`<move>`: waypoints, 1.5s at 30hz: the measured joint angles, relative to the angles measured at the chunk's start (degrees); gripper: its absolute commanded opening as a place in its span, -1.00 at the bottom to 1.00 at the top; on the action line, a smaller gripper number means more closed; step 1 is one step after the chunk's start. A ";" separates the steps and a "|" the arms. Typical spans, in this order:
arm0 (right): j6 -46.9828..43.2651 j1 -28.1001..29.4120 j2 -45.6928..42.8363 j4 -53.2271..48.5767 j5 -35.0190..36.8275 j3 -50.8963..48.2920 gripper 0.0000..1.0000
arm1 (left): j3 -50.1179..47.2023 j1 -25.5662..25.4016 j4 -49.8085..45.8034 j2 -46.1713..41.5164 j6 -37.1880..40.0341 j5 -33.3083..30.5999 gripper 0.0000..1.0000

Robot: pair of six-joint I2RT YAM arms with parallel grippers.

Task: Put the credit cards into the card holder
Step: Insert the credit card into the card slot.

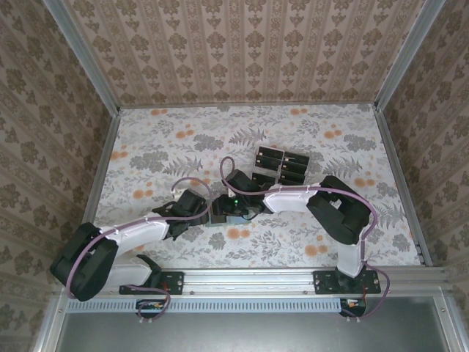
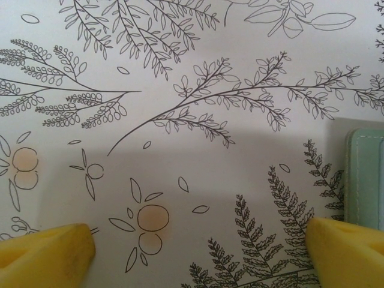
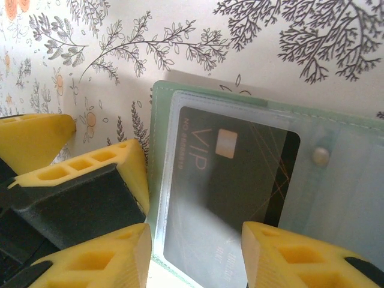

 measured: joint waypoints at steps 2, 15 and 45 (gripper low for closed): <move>-0.15 -0.02 -0.35 -0.52 0.42 0.00 -0.10 | -0.04 -0.02 0.07 0.00 0.00 -0.11 0.90; -0.42 -0.42 -1.27 -0.70 1.09 0.00 -0.10 | -0.09 -0.02 0.17 0.00 0.00 -0.15 0.90; -0.39 -0.61 -0.28 -1.07 2.10 -0.28 -0.10 | -0.42 -0.02 0.96 0.00 0.00 -0.37 0.90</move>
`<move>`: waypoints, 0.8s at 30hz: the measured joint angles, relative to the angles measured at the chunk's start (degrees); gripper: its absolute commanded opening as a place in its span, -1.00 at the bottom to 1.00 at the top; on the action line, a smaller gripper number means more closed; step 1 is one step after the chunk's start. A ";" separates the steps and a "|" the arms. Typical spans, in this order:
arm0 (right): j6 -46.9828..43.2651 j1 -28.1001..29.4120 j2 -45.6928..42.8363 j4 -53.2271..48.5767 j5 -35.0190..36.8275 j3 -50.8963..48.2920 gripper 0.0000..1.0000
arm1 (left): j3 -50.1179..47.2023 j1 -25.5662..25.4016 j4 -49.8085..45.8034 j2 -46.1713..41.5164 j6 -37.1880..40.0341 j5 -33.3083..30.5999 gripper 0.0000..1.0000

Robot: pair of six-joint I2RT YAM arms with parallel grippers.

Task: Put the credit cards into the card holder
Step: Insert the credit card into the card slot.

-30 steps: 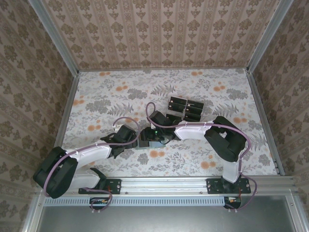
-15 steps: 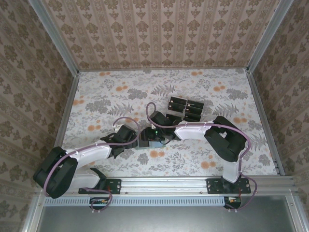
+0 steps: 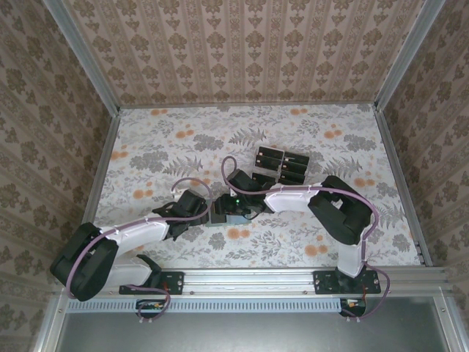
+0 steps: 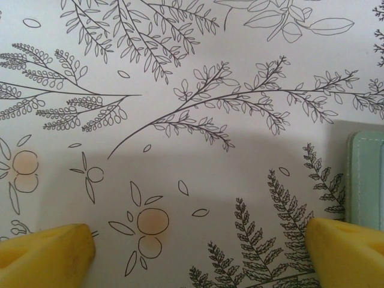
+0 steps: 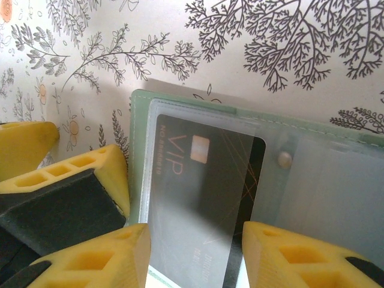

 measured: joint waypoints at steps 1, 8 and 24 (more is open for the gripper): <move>0.00 0.00 0.13 0.00 0.00 0.00 -0.10 | 0.00 0.00 0.02 0.00 0.00 0.00 0.90; 0.00 0.11 0.52 0.15 -0.17 0.04 -0.10 | -0.02 -0.37 0.22 0.37 0.00 -0.59 0.90; 0.02 0.37 0.39 -0.04 -0.39 0.52 -0.06 | -0.04 -0.74 0.04 -0.11 0.00 -0.90 0.92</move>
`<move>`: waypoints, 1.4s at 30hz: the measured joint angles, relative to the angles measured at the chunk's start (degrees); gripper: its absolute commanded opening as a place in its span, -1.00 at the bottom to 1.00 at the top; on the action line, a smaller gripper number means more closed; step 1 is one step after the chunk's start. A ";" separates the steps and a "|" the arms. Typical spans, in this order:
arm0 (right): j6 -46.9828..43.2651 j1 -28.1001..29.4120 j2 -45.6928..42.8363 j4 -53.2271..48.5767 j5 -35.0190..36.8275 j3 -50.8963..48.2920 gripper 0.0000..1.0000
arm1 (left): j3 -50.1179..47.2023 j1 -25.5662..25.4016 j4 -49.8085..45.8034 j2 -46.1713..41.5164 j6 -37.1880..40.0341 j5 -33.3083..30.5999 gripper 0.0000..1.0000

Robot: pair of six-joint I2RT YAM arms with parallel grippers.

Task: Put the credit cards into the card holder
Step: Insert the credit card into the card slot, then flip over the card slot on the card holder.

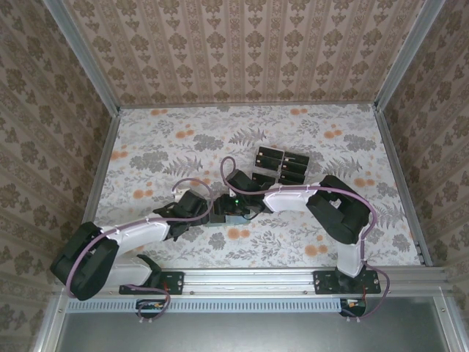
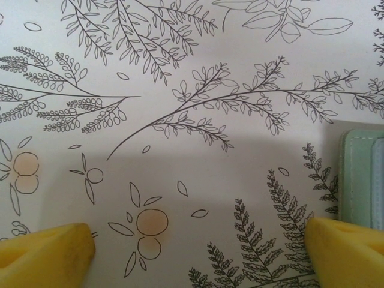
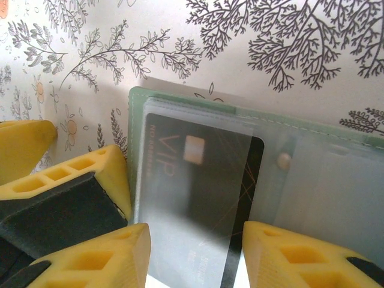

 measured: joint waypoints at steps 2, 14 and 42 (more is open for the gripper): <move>-0.02 0.00 -1.20 -0.92 0.11 0.00 -0.02 | 0.00 0.00 -0.48 -0.81 -0.02 0.61 0.92; -8.83 -1.51 -11.37 -14.51 10.82 3.02 0.03 | 1.03 0.07 -7.74 -8.46 0.00 2.51 0.98; -19.47 -3.67 -3.15 -21.35 7.72 7.50 -0.03 | 3.56 -3.82 -10.05 -9.62 -4.76 0.72 1.00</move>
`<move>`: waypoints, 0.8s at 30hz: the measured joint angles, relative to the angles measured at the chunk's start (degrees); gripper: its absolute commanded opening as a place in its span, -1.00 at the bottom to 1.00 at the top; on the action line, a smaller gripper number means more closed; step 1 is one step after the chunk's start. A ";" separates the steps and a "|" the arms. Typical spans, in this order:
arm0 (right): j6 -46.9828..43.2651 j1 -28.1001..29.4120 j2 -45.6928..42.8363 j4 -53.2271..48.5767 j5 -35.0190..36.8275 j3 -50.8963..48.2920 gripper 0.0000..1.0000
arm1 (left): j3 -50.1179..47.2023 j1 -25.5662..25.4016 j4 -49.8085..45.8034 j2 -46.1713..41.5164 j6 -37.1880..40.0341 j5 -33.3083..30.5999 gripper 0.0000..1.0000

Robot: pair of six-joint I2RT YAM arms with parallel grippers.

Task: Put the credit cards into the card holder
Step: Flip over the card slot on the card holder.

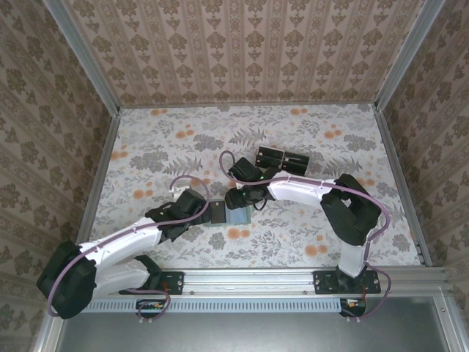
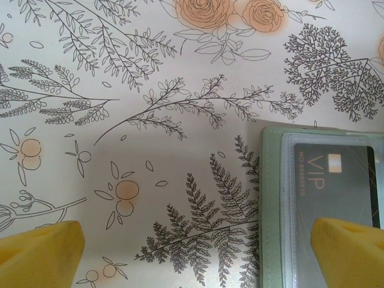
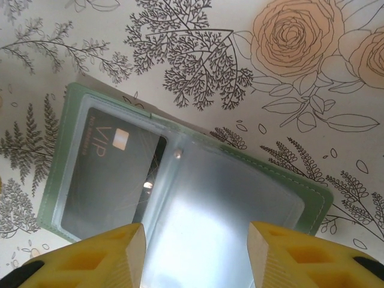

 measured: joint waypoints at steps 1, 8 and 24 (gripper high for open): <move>-0.02 0.00 0.26 0.00 0.09 0.00 -0.03 | 0.00 -0.04 0.02 0.20 0.00 0.00 1.00; 0.00 -0.63 1.62 -0.02 1.01 0.00 -0.03 | 0.00 -0.37 0.09 1.22 0.02 0.02 1.00; 5.40 -1.79 3.19 7.45 -2.75 -3.34 -0.03 | 0.00 -2.32 2.64 2.99 0.04 0.09 1.00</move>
